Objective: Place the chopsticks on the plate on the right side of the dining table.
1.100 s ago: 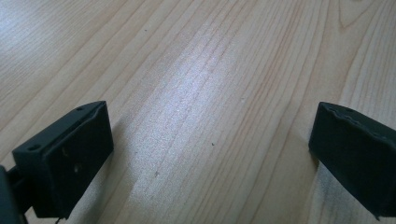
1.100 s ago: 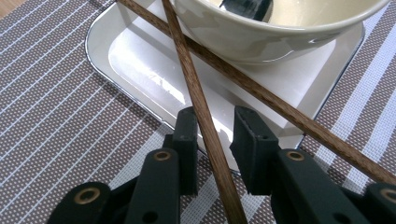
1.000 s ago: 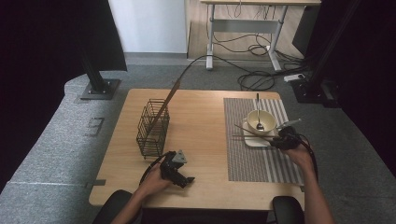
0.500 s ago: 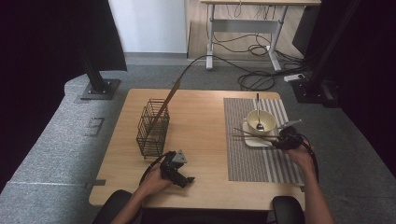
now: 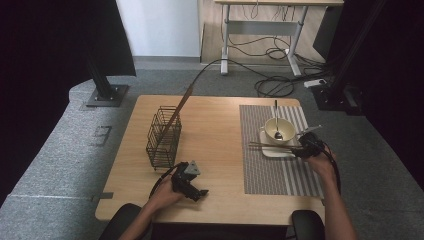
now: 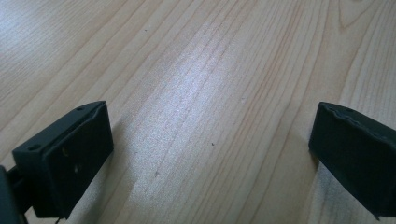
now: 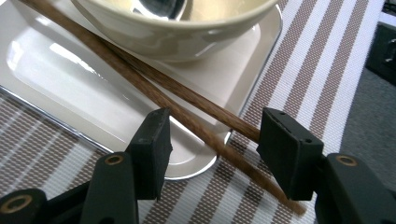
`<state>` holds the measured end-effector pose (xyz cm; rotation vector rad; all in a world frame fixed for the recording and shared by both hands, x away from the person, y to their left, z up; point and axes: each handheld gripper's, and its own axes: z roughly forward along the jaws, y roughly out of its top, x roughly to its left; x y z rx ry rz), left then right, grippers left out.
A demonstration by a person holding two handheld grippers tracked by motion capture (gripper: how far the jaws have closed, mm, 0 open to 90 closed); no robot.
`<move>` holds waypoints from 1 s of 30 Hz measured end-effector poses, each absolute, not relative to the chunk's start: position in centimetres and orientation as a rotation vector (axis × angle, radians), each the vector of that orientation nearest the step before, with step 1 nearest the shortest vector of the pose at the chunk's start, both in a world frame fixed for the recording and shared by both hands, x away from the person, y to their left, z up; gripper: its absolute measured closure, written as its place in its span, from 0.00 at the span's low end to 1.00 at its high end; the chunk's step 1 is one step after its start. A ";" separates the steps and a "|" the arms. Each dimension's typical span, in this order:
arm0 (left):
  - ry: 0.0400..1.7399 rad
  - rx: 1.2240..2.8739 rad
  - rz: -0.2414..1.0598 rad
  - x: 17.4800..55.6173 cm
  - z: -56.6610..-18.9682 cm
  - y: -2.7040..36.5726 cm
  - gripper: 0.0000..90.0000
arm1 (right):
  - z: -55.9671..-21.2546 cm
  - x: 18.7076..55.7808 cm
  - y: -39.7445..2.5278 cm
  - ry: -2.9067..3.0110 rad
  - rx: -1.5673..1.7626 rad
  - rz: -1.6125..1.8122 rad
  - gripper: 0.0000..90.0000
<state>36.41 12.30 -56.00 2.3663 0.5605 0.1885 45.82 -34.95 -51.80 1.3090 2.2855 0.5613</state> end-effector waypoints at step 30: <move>0.561 2.365 0.189 36.4 -56.0 12.3 0.00 | -50.0 41.4 -31.9 2.266 1.241 0.870 0.07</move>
